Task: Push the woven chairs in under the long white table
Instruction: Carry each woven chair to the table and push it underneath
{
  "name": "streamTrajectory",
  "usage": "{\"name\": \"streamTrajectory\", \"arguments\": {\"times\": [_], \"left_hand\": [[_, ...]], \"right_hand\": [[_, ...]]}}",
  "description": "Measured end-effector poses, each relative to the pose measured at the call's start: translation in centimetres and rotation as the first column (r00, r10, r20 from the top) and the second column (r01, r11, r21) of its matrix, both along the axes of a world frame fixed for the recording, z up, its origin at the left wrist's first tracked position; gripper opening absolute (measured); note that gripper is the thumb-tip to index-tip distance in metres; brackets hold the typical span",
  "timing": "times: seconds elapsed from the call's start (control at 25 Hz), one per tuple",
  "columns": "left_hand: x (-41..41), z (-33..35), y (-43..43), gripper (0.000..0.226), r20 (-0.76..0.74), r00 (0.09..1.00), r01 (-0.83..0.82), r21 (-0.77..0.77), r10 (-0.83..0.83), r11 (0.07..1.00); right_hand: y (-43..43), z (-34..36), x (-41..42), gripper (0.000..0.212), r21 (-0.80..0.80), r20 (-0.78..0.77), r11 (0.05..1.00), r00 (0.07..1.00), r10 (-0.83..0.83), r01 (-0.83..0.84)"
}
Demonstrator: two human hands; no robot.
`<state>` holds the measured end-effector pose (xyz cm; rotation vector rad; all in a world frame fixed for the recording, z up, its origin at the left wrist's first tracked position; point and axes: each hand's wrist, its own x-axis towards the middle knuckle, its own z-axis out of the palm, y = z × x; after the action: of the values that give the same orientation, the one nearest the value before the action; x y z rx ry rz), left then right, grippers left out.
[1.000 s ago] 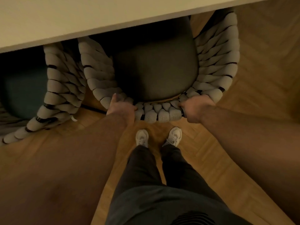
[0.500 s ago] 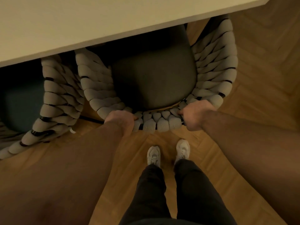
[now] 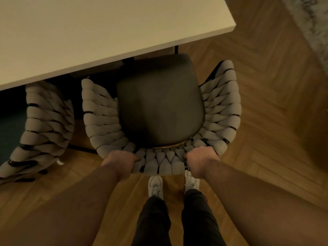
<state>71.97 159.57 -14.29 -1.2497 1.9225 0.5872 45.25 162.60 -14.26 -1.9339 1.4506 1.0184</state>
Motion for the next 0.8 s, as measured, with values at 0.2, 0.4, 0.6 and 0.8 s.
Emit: {"name": "streamTrajectory", "arguments": {"times": [0.2,0.4,0.6,0.8], "left_hand": [[-3.3,-0.3,-0.4,0.068,0.007,0.999,0.032,-0.012,-0.032,0.999],[-4.5,-0.6,-2.8,0.064,0.03,0.999,-0.008,-0.033,0.009,0.999],[-6.2,-0.8,-6.7,0.064,0.011,0.997,-0.077,-0.031,0.077,0.997],[-7.1,-0.2,-8.8,0.061,0.004,0.995,-0.1,-0.03,0.101,0.994]], "right_hand": [[-0.6,0.3,-3.2,0.022,0.005,-0.015,1.0,1.0,0.003,-0.002],[-4.3,0.0,-4.4,0.022,-0.019,0.011,0.999,0.999,0.036,-0.036],[-9.4,-0.5,-6.3,0.021,-0.07,-0.016,0.995,0.997,0.076,-0.077],[-12.2,-0.5,-7.2,0.02,-0.047,0.0,0.99,0.992,0.129,-0.129]]}}
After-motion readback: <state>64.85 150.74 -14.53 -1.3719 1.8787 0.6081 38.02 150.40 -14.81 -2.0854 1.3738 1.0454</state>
